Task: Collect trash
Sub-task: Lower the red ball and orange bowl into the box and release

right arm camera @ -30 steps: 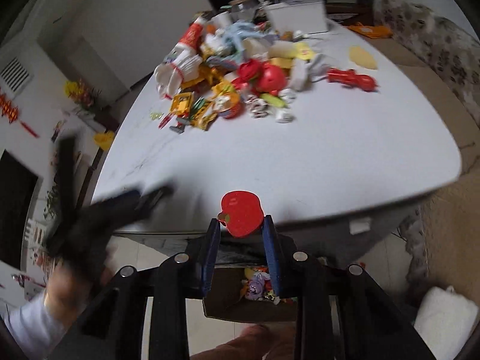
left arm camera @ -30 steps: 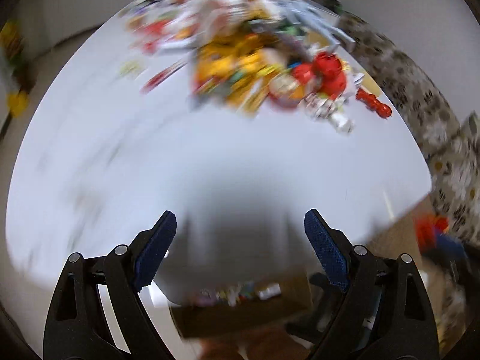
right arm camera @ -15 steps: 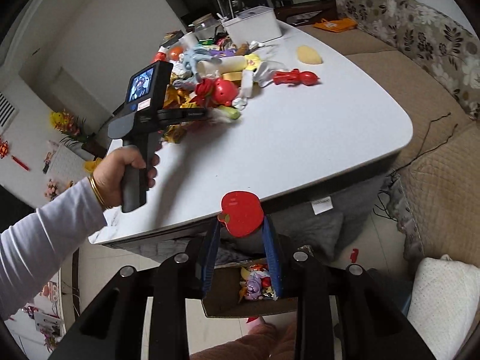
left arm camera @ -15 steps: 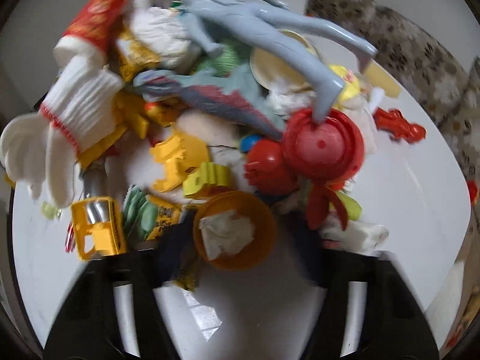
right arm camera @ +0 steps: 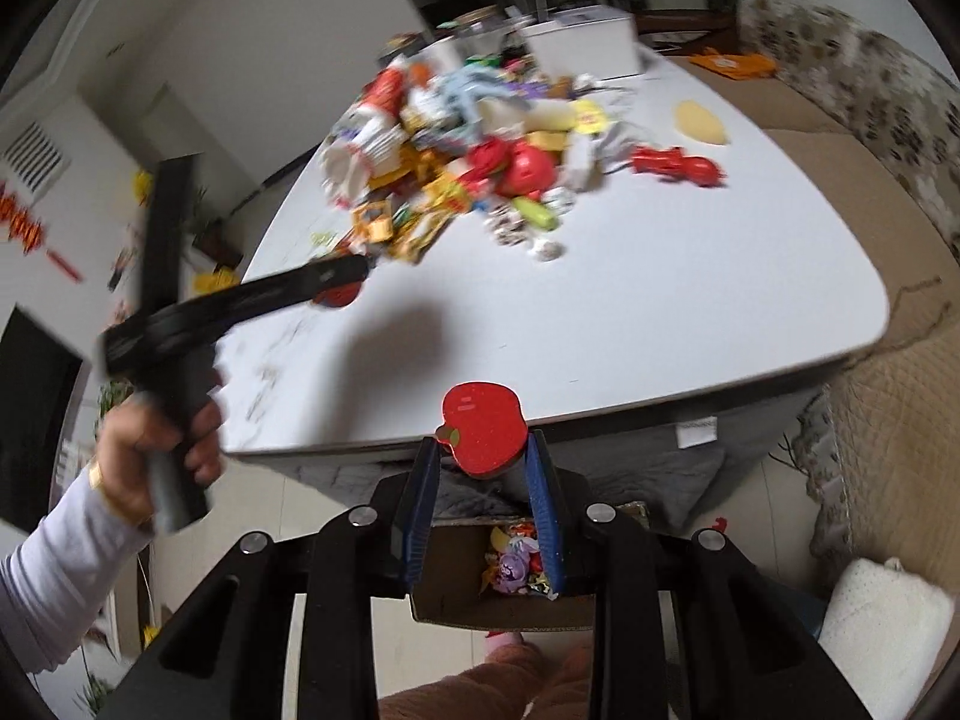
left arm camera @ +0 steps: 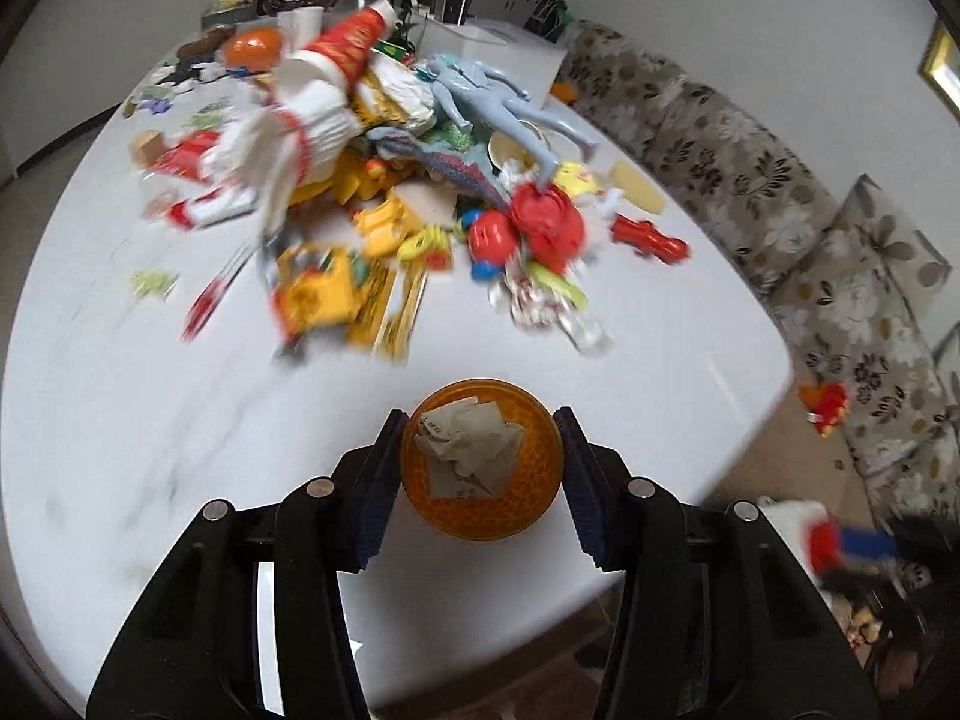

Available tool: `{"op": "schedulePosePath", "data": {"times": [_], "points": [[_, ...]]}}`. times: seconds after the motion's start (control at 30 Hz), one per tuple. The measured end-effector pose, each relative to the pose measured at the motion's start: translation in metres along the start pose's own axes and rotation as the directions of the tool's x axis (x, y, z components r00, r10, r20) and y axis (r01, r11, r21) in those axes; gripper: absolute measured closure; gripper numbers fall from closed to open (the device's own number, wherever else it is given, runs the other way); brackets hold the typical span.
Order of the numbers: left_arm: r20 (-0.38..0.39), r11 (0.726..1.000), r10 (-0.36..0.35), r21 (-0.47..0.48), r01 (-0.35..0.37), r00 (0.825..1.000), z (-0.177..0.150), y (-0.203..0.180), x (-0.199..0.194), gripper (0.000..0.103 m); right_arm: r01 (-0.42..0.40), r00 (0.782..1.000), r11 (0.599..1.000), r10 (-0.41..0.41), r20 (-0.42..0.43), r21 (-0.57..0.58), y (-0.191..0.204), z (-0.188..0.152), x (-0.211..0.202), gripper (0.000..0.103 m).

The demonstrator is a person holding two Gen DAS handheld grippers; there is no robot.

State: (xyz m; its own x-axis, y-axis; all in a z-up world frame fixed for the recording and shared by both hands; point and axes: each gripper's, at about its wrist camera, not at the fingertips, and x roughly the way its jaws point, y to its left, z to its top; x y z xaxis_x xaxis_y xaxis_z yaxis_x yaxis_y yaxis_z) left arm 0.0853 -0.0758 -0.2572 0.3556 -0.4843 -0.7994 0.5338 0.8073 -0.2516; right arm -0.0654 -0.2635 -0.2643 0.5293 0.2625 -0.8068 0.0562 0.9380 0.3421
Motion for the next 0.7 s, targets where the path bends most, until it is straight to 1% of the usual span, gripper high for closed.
{"op": "schedulePosePath", "data": {"times": [0.07,0.17,0.2,0.27,0.33,0.4,0.47,0.57,0.6,0.67,0.7], "points": [[0.004,1.000,-0.008,0.000,0.008,1.000,-0.018,0.001,-0.018,0.055,-0.014,0.999,0.999,0.013,-0.032,-0.037,0.012,-0.002,0.010,0.073],[-0.015,0.999,-0.026,-0.034,0.026,1.000,-0.054,0.007,-0.040,0.055,-0.032,0.996,0.997,0.026,-0.081,-0.073,0.025,-0.009,0.026,0.073],[-0.034,0.998,-0.022,-0.051,0.020,0.999,-0.074,0.010,-0.047,0.055,-0.035,0.995,0.996,0.027,-0.099,-0.084,0.028,-0.012,0.031,0.074],[-0.061,0.998,-0.014,-0.068,0.010,0.998,-0.095,0.013,-0.049,0.055,-0.039,0.989,0.993,0.023,-0.146,-0.110,0.035,-0.022,0.044,0.074],[-0.111,0.994,-0.018,-0.112,0.005,0.994,-0.127,0.021,-0.044,0.055,-0.041,0.981,0.991,0.016,-0.194,-0.126,0.038,-0.035,0.059,0.074],[-0.169,0.985,-0.030,-0.172,0.000,0.985,-0.158,0.030,-0.029,0.055,-0.046,0.971,0.991,0.013,-0.240,-0.128,0.038,-0.047,0.075,0.074],[-0.210,0.976,-0.045,-0.217,-0.001,0.977,-0.185,0.037,-0.011,0.055,-0.047,0.955,0.991,0.007,-0.297,-0.126,0.035,-0.064,0.098,0.074],[-0.272,0.965,-0.049,-0.263,-0.025,0.961,-0.220,0.047,0.025,0.055,-0.040,0.932,0.989,-0.013,-0.363,-0.139,0.029,-0.088,0.132,0.074],[-0.301,0.959,-0.045,-0.280,-0.043,0.953,-0.234,0.052,0.047,0.055,-0.035,0.919,0.990,-0.023,-0.393,-0.139,0.023,-0.099,0.150,0.074],[-0.338,0.953,-0.052,-0.299,-0.055,0.940,-0.253,0.057,0.075,0.055,-0.020,0.901,0.991,-0.039,-0.432,-0.131,0.012,-0.117,0.180,0.074],[-0.373,0.951,-0.044,-0.299,-0.075,0.927,-0.265,0.059,0.098,0.055,-0.009,0.894,0.991,-0.051,-0.445,-0.131,0.007,-0.124,0.193,0.073]]}}
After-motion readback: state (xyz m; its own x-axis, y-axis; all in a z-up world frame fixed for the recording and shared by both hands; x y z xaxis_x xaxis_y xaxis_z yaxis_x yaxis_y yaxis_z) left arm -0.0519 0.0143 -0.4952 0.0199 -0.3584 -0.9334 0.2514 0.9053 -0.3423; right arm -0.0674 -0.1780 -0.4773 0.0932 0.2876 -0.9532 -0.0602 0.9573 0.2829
